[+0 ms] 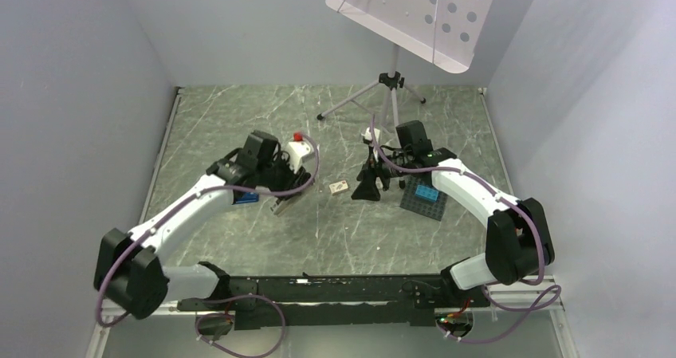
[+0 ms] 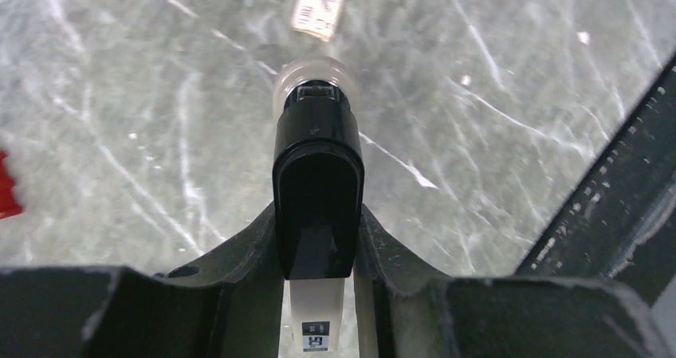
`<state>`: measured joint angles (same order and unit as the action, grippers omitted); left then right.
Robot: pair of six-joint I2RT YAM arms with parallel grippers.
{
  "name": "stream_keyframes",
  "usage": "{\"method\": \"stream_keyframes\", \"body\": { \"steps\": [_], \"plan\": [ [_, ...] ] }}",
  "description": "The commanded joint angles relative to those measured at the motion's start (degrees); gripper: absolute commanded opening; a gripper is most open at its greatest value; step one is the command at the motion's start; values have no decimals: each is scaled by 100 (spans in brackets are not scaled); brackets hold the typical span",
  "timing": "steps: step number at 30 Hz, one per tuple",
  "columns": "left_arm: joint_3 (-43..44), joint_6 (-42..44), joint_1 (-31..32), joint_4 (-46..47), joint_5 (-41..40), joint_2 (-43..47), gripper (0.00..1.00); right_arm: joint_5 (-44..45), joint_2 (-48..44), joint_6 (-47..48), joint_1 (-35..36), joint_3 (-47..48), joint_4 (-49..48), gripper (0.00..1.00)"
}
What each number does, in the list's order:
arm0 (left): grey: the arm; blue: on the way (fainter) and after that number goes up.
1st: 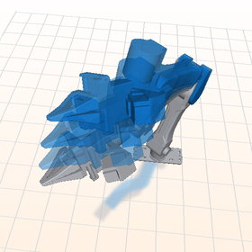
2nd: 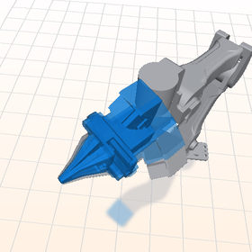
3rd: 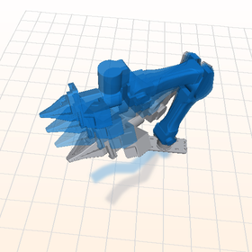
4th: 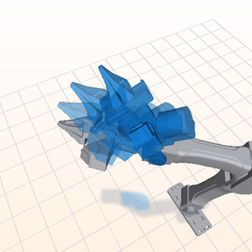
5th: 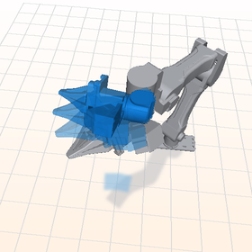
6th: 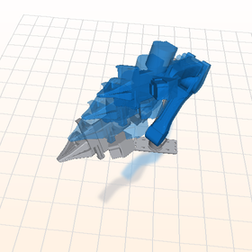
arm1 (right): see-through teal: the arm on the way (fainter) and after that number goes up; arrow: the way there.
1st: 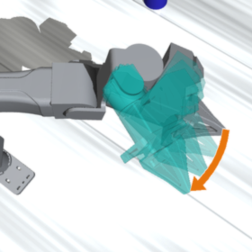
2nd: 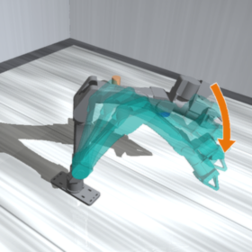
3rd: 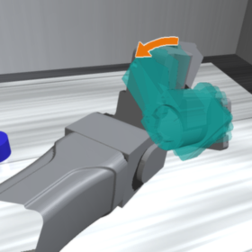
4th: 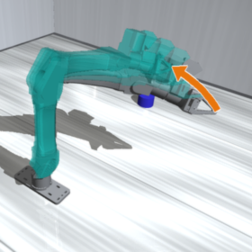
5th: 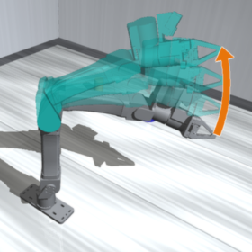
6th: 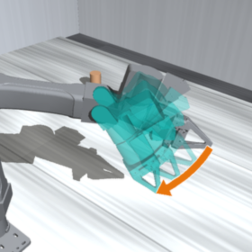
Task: Load the staples into the stapler
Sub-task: Pick up the stapler from the center of the board.
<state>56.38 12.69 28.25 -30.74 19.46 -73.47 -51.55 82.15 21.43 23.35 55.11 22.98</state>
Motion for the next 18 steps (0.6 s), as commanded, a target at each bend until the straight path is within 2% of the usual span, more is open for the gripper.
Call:
{"method": "stream_keyframes", "body": {
  "steps": [1,4,7,18],
  "plan": [
    [-523,-218,411,1042,286,869,0,-832,-194,-2314,75,-324,-1823,79],
    [-929,-597,689,1566,128,1201,0,-248,-202,-3345,105,-479,-2211,82],
    [-1172,-934,932,1958,-124,1384,0,-63,-99,-3806,179,-548,-2491,82],
    [-1413,-1687,1491,2449,-1064,1689,0,15,25,-3834,558,-364,-2321,79]
  ]
}}
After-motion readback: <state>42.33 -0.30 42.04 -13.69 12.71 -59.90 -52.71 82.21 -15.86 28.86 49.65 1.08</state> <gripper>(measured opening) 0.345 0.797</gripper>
